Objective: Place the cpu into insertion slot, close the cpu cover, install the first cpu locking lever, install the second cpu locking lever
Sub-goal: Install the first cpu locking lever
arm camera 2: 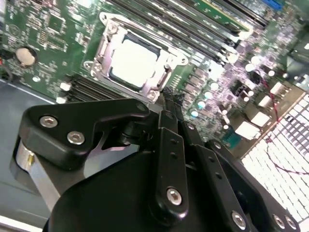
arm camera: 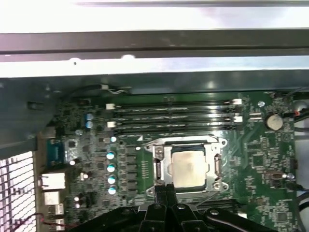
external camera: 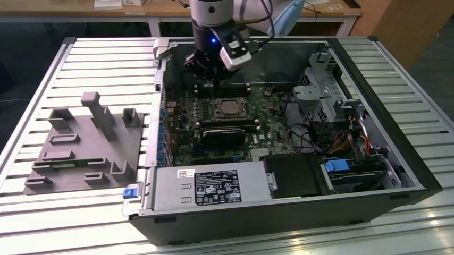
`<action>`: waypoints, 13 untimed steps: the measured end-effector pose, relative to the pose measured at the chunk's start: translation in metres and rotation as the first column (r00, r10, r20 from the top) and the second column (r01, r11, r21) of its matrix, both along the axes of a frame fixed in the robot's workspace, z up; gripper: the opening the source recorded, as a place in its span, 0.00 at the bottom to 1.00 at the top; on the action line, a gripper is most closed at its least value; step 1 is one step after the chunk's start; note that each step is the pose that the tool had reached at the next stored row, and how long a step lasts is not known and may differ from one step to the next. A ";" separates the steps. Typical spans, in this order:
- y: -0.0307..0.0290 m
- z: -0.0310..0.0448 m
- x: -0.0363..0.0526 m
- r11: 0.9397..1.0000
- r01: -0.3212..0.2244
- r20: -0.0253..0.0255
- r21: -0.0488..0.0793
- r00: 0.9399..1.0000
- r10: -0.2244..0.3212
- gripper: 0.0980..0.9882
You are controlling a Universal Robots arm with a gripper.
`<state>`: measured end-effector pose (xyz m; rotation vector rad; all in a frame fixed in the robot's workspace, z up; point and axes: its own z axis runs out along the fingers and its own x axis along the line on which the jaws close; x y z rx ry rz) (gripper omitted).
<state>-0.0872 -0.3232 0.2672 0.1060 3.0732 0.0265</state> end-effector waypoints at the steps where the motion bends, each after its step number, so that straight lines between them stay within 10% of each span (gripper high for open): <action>1: 0.0000 0.0000 -0.0022 1.000 0.000 0.000 0.000 1.000 0.000 0.00; 8: -0.0001 -0.0003 -0.0166 1.000 0.000 0.000 0.008 1.000 0.000 0.00; 13: -0.0007 -0.0003 -0.0227 0.998 0.000 0.000 0.058 1.000 0.000 0.00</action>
